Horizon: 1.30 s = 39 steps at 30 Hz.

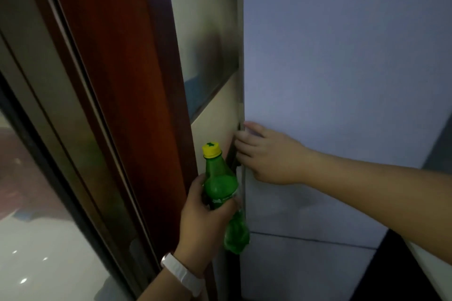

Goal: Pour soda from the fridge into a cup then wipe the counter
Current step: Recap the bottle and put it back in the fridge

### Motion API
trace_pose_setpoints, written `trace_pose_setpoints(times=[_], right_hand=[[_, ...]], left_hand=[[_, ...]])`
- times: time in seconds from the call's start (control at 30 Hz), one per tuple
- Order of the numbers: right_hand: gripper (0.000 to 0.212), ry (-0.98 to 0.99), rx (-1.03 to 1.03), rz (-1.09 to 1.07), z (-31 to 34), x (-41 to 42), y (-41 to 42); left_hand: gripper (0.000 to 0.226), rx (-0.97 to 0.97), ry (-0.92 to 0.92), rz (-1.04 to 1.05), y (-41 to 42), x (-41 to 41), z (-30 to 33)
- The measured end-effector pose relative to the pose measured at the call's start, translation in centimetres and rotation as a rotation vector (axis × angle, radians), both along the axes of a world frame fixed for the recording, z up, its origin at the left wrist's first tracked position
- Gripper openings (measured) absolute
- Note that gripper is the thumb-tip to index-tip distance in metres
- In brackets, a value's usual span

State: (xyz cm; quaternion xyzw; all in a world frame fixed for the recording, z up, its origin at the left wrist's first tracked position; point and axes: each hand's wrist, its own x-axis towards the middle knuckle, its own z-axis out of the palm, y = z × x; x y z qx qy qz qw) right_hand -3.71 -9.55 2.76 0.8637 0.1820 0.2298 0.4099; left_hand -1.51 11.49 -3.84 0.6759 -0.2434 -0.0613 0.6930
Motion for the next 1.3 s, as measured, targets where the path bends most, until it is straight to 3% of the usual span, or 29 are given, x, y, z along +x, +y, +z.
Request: trace_pose_setpoints(times=[0.3, 0.6, 1.3], right_hand=[[0.045, -0.006, 0.002, -0.134, -0.5, -6.3, 3.5], [0.040, -0.032, -0.009, -0.204, -0.6, -15.5, 6.4], [0.048, -0.157, 0.274, -0.613, -2.9, -38.7, 10.0]], left_hand=[[0.052, -0.031, 0.026, -0.136, 2.8, -2.4, -0.6], [0.054, -0.085, 0.048, -0.247, 5.4, -8.1, -0.7], [0.053, -0.100, -0.025, -0.628, 3.4, -19.6, 1.4]])
